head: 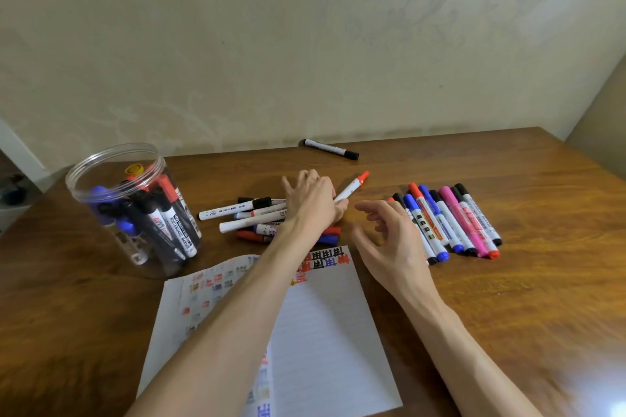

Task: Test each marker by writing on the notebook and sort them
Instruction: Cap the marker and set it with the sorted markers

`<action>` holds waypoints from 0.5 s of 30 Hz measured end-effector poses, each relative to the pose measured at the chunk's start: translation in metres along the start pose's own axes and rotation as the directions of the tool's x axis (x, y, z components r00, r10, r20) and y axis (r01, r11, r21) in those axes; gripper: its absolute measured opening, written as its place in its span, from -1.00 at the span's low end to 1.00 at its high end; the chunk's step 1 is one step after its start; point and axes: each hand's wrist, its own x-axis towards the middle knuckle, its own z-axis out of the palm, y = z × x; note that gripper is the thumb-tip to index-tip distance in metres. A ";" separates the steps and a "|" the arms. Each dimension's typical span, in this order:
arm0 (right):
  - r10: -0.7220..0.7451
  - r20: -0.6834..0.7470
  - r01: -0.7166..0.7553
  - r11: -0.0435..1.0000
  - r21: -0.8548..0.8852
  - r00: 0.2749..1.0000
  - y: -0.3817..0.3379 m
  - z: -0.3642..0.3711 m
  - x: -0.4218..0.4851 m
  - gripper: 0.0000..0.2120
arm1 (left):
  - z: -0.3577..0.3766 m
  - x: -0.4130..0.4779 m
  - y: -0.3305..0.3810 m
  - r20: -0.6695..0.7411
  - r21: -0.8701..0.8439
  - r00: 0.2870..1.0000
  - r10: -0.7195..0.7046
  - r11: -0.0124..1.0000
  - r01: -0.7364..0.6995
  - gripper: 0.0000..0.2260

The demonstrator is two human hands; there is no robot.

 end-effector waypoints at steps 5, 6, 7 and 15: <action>0.030 -0.062 -0.030 1.000 0.004 0.998 -0.001 -0.001 0.002 -0.69 | -0.001 -0.002 -0.001 -0.220 -0.192 0.974 0.051 0.977 -0.094 -0.77; 0.036 -0.080 -0.035 0.999 0.018 0.996 -0.002 -0.002 0.003 -0.69 | -0.004 -0.006 -0.004 -0.271 -0.241 0.961 0.057 0.962 -0.125 -0.78; 0.046 -0.099 -0.042 0.998 0.039 0.994 -0.003 -0.002 0.003 -0.69 | -0.006 -0.011 -0.008 -0.320 -0.296 0.945 0.062 0.941 -0.162 -0.79; 0.211 -0.100 -0.153 0.900 0.408 0.972 -0.028 -0.006 0.001 -0.49 | -0.023 -0.095 -0.045 -0.425 -0.491 0.902 0.081 0.816 -0.304 -0.84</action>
